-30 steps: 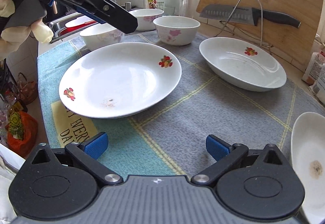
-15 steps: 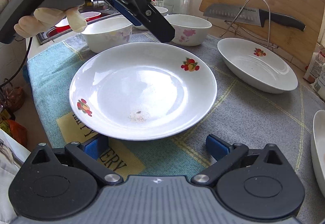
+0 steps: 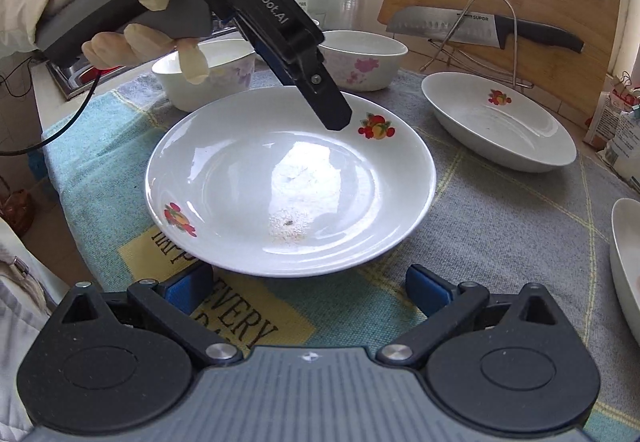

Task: Organize plates and bowls

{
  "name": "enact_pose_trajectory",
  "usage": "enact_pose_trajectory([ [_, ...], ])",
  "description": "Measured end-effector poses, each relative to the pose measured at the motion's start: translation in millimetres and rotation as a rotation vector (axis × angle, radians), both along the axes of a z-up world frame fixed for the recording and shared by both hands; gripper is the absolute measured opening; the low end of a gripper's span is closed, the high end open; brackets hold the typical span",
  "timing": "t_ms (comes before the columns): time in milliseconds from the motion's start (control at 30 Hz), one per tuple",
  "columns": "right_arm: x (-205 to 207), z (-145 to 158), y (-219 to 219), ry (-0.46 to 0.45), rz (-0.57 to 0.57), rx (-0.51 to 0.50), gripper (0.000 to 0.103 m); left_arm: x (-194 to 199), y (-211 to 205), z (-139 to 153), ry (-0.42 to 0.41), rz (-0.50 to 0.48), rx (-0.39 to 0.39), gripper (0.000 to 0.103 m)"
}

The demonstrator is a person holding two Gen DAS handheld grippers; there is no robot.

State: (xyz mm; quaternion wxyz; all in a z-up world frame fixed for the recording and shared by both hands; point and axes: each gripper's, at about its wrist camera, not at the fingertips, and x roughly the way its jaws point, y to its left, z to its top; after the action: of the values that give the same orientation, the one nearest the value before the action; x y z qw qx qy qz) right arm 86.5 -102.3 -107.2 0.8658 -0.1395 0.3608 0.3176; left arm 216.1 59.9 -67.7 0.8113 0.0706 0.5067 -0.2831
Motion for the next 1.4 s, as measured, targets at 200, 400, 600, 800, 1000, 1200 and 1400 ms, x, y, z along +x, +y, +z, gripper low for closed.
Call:
enact_pose_trajectory([
  [200, -1.0, -2.0, 7.0, -0.027, 0.005, 0.023, 0.103, 5.1, 0.8, -3.1, 0.055, -0.043, -0.008, 0.096],
  [400, -1.2, -3.8, 8.0, -0.051, -0.009, 0.043, 0.103, 5.4, -3.9, -5.0, 0.085, -0.117, 0.035, 0.095],
  [600, -3.2, -4.9, 11.2, -0.056, -0.035, 0.047, 0.103, 8.7, -7.4, -4.8, 0.115, -0.158, 0.044, 0.095],
  [800, -3.5, -3.4, 13.2, -0.043, -0.054, 0.035, 0.103, 10.3, -8.0, -4.3, 0.133, -0.159, 0.041, 0.095],
  [1000, -3.8, -2.6, 15.5, -0.038, -0.057, 0.033, 0.103, 14.0, -10.1, -6.0, 0.159, -0.197, 0.048, 0.095],
  [1200, -2.9, -2.0, 16.1, -0.038, -0.06, 0.029, 0.103, 19.3, -13.1, -10.4, 0.188, -0.234, 0.055, 0.095],
  [1400, -1.8, -0.8, 18.0, -0.027, -0.063, 0.016, 0.103, 20.5, -13.8, -13.2, 0.202, -0.238, 0.061, 0.095],
])
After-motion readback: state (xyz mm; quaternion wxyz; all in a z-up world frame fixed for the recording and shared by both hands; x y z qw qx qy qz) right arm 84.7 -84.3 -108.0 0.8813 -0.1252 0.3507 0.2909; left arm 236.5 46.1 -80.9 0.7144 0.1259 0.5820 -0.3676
